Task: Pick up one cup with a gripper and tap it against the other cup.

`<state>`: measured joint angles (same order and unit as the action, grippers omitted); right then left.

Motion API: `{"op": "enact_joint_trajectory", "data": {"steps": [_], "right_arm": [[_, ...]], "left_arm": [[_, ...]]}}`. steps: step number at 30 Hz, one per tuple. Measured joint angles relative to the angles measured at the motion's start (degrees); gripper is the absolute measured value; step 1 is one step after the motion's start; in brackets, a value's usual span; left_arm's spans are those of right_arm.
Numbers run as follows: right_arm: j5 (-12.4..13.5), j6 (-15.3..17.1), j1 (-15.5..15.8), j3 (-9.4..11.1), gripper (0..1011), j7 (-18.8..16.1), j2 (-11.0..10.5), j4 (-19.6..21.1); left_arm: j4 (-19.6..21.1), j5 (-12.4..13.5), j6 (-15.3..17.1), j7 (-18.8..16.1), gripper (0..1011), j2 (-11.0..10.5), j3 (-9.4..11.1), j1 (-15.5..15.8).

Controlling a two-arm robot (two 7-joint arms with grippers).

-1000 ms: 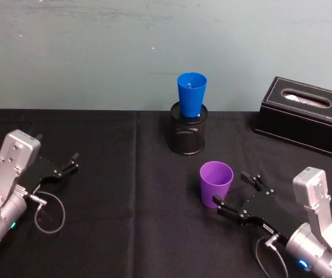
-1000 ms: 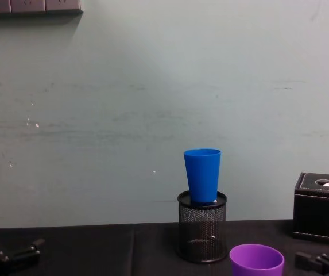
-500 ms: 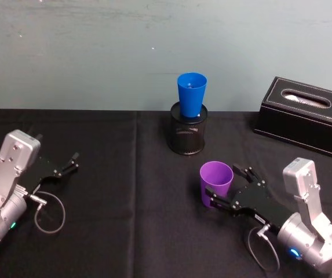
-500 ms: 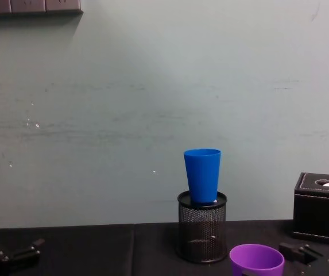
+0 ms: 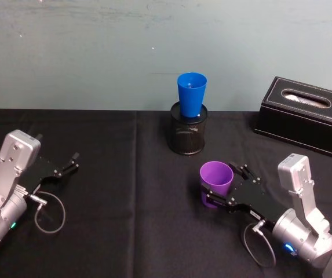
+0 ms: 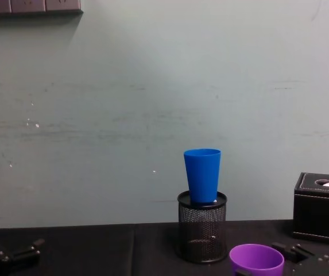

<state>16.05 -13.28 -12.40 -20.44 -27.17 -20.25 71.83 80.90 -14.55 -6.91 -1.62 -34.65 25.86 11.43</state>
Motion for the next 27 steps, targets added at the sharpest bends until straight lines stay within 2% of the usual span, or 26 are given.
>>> {"op": "enact_joint_trajectory", "data": {"steps": [12,27], "right_arm": [[0.4,0.1,-1.2,0.1,1003,-1.4,1.1,-1.9],[0.7,0.4,-1.4,0.0,1003,-2.0,1.2,-2.4]], "left_arm": [[0.0,0.0,0.0,0.0,1011,0.0,0.0,0.0],[0.0,0.0,0.0,0.0,1011,0.0,0.0,0.0]]}}
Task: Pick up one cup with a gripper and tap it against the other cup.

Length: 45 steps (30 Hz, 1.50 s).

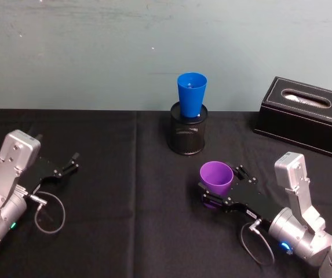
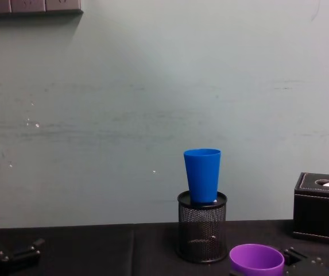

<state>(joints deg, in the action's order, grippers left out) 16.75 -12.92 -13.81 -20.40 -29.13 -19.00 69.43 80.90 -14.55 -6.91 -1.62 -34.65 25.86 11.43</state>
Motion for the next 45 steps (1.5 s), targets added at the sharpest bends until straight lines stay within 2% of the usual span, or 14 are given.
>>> {"op": "enact_joint_trajectory", "data": {"steps": [7,13,14,20,45], "right_arm": [[0.0,0.0,0.0,0.0,980,0.0,0.0,0.1],[0.0,0.0,0.1,0.0,853,0.1,0.0,0.1],[0.0,0.0,0.1,0.0,808,0.1,0.0,0.1],[0.0,0.0,0.1,0.0,764,0.1,0.0,0.1],[0.0,0.0,0.1,0.0,733,0.2,0.0,0.1]], "left_arm": [[0.0,0.0,0.0,0.0,1011,0.0,0.0,0.0],[0.0,0.0,0.0,0.0,1011,0.0,0.0,0.0],[0.0,0.0,0.0,0.0,1011,0.0,0.0,0.0],[0.0,0.0,0.0,0.0,1012,0.0,0.0,0.0],[0.0,0.0,0.0,0.0,1011,0.0,0.0,0.0]]}}
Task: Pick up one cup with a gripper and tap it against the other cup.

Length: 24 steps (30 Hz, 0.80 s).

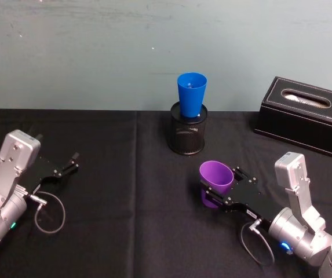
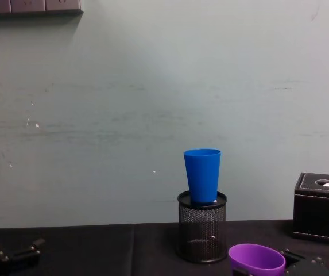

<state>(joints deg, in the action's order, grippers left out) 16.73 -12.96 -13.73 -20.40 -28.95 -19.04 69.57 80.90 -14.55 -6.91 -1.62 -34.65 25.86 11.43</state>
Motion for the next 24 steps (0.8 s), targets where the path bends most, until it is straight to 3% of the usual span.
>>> {"op": "enact_joint_trajectory", "data": {"steps": [7,24], "right_arm": [[-0.1,0.0,0.3,0.2,733,0.5,-0.1,0.7],[-1.0,-1.8,3.3,3.7,733,5.2,0.3,6.9]], "left_arm": [[0.0,0.0,0.0,0.0,1011,0.0,0.0,0.0],[0.0,0.0,0.0,0.0,1011,0.0,0.0,0.0]]}}
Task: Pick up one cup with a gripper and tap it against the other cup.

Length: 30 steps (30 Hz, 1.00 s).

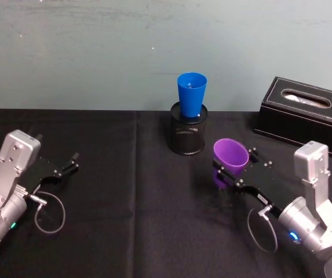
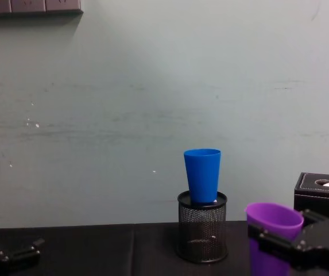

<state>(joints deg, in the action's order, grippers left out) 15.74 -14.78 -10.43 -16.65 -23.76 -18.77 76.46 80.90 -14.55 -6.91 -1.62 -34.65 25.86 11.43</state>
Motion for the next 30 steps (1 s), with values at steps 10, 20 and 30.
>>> {"op": "enact_joint_trajectory", "data": {"steps": [10,20,30], "right_arm": [[-0.4,-1.1,1.4,1.7,733,1.2,0.7,2.4],[-2.0,-1.3,1.7,2.1,733,1.7,1.1,3.0],[-0.6,-0.9,-1.7,2.1,733,-0.6,1.9,-0.6]], "left_arm": [[0.0,0.0,0.0,0.0,1011,0.0,0.0,0.0],[0.0,0.0,0.0,0.0,1011,0.0,0.0,0.0],[0.0,0.0,0.0,0.0,1012,0.0,0.0,0.0]]}}
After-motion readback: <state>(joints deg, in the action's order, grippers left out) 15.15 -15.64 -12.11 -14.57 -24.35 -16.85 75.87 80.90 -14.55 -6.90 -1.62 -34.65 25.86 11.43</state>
